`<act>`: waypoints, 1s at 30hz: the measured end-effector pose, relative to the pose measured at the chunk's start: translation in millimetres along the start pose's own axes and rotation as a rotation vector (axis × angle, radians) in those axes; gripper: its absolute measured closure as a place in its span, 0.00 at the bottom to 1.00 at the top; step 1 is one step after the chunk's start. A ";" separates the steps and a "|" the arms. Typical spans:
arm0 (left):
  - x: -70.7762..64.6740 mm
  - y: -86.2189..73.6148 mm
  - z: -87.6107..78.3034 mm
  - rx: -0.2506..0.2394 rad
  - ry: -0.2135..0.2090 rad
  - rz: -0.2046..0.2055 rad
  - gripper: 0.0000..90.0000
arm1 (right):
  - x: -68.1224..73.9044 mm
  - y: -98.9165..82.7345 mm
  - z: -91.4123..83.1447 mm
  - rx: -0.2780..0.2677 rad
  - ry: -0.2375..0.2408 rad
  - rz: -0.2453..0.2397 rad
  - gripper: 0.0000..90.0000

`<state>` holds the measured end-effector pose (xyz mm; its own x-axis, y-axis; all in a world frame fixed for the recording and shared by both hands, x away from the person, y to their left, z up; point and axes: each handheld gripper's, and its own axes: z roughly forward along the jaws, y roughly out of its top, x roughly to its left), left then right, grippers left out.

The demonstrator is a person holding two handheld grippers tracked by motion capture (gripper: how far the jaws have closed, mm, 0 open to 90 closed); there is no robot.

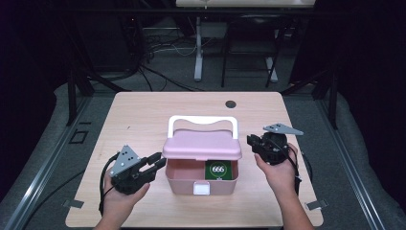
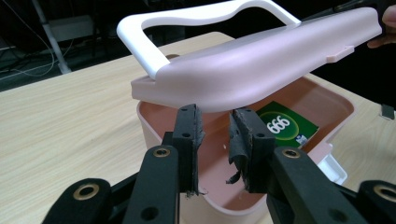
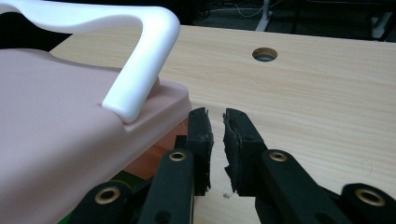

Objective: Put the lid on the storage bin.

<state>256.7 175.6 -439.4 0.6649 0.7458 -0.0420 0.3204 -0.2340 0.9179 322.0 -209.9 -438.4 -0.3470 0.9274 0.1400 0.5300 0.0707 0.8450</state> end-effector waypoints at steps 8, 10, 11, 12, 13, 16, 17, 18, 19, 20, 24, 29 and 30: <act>-1.9 -10.1 0.0 0.015 -0.008 -0.004 0.80 | -0.9 -0.1 -0.1 0.015 0.001 0.000 0.89; -2.5 -12.9 0.3 0.020 -0.010 -0.003 0.80 | -1.2 -0.3 0.2 0.013 0.001 0.001 0.89; -2.5 -14.1 0.2 0.027 -0.010 0.001 0.80 | -1.4 -0.2 0.0 0.012 0.001 0.001 0.89; -2.9 -15.6 0.4 0.029 -0.012 -0.003 0.80 | -1.5 -0.3 0.2 0.009 0.001 0.001 0.89; -2.6 -16.8 0.2 0.033 -0.014 0.001 0.80 | -1.5 -0.3 0.0 0.009 0.000 0.003 0.89; -3.1 -20.0 0.7 0.040 -0.017 -0.004 0.80 | -1.7 -0.4 0.3 0.008 -0.001 0.002 0.89; -3.4 -20.8 0.9 0.039 -0.017 -0.007 0.80 | -1.7 -0.5 0.4 0.008 -0.001 0.001 0.89; -3.5 -21.6 0.9 0.041 -0.017 -0.006 0.80 | -1.6 -0.6 0.8 0.004 -0.001 0.001 0.89; -3.2 -22.3 0.6 0.050 -0.019 0.000 0.80 | -1.6 -0.6 0.8 0.004 -0.001 0.001 0.89; -3.9 -23.6 1.0 0.048 -0.020 -0.009 0.80 | -1.6 -0.7 0.8 0.004 0.000 0.001 0.89; -4.7 -28.5 1.7 0.059 -0.021 -0.008 0.80 | -2.1 -0.5 0.4 0.008 -0.001 0.003 0.89; -5.3 -35.9 2.7 0.082 -0.027 -0.003 0.80 | -2.4 -0.7 0.2 0.017 -0.003 0.004 0.89; -5.9 -39.3 3.3 0.093 -0.029 -0.007 0.80 | -2.1 -1.2 1.5 0.001 -0.003 0.004 0.89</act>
<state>242.4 178.3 -476.5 0.6810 0.7298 -0.0611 0.3856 -0.2863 0.8771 323.2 -211.5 -440.5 -0.3429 0.9286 0.1421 0.5322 0.0674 0.8439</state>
